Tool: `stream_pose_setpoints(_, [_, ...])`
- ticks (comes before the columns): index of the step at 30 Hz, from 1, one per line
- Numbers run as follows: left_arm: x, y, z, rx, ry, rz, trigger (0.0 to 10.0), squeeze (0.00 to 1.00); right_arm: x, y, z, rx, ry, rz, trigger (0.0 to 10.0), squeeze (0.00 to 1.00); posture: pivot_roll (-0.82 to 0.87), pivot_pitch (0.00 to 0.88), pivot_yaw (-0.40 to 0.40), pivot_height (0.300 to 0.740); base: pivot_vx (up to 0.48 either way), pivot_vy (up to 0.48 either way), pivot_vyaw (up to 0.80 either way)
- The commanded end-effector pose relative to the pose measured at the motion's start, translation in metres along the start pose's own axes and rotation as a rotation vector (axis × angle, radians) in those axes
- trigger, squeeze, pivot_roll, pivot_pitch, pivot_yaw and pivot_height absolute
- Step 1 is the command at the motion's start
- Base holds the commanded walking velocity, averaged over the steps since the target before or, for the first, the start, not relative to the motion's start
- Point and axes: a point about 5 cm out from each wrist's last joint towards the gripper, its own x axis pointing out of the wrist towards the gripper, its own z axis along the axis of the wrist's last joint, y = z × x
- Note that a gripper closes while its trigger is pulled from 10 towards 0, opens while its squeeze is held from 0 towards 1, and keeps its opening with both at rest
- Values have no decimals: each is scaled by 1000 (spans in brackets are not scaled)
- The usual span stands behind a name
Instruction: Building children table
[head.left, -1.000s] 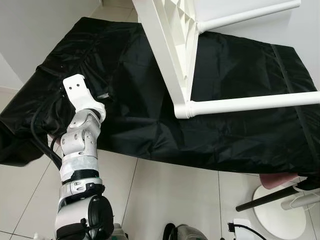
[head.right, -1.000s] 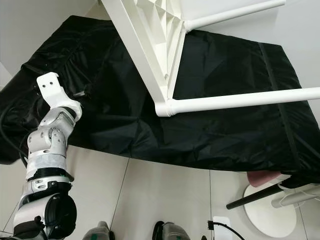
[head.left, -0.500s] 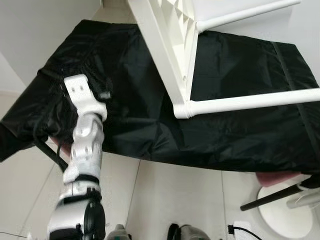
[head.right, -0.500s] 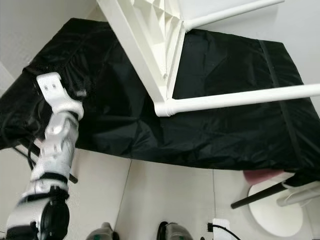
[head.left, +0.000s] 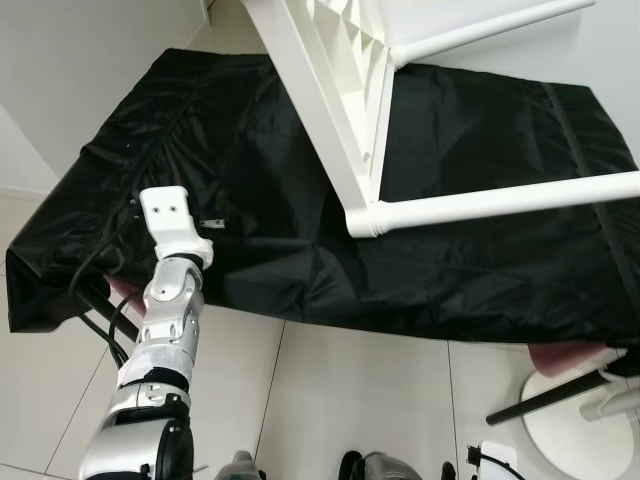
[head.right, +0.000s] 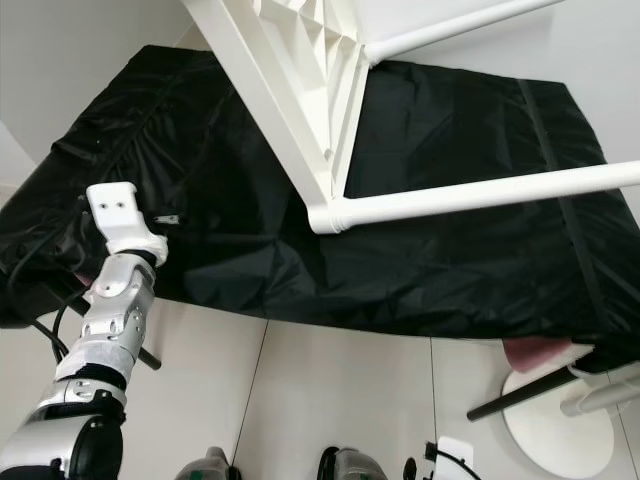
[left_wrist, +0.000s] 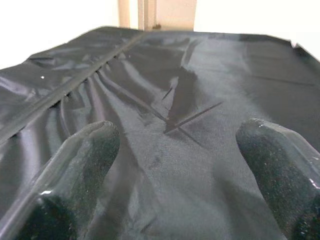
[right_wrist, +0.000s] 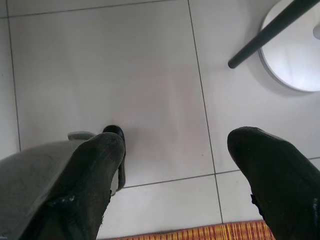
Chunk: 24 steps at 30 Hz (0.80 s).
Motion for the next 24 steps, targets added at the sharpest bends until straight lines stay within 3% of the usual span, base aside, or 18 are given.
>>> stream_pose_setpoints(1, [3, -16, 2, 23, 6, -314, 10000, 0, -3, 1, -5, 15, 10, -5, 10000, 0, 25, 53, 14, 740, 0, 0, 0])
stream_pose_setpoints(3, [3, -16, 2, 23, 6, -314, 10000, 0, -3, 1, -5, 15, 10, -5, 10000, 0, 25, 53, 14, 740, 0, 0, 0])
stream_pose_setpoints(6, [18, -23, 12, 48, 10, -300, 10000, 0, 0, -1, 0, 11, -7, -4, 10000, 0, 33, 45, 12, 740, 0, 0, 0])
stream_pose_setpoints(8, [18, -23, 12, 48, 10, -300, 10000, 0, 0, -1, 0, 11, -7, -4, 10000, 0, 33, 45, 12, 740, 0, 0, 0])
stream_pose_setpoints(10, [30, -33, 25, 74, 6, -297, 10000, 0, 1, -3, 3, 6, -15, -7, 10000, 0, 43, 40, 11, 740, 0, 0, 0])
stream_pose_setpoints(16, [41, -41, 35, 98, 13, -270, 10000, 0, 2, -1, 5, 4, -20, -3, 10000, 0, 44, 40, 12, 740, 0, 0, 0])
stream_pose_setpoints(22, [57, -48, 61, 67, -27, -231, 10000, 0, 2, 5, 4, 3, -17, 11, 10000, 0, 46, 36, 14, 740, 0, 0, 0])
stream_pose_setpoints(23, [64, -52, 79, 32, -68, -227, 10000, 0, 2, 7, 2, 2, -11, 15, 10000, 0, 45, 36, 14, 740, 0, 0, 0])
stream_pose_setpoints(24, [64, -52, 79, 32, -68, -227, 10000, 0, 2, 7, 2, 2, -11, 15, 10000, 0, 45, 36, 14, 740, 0, 0, 0])
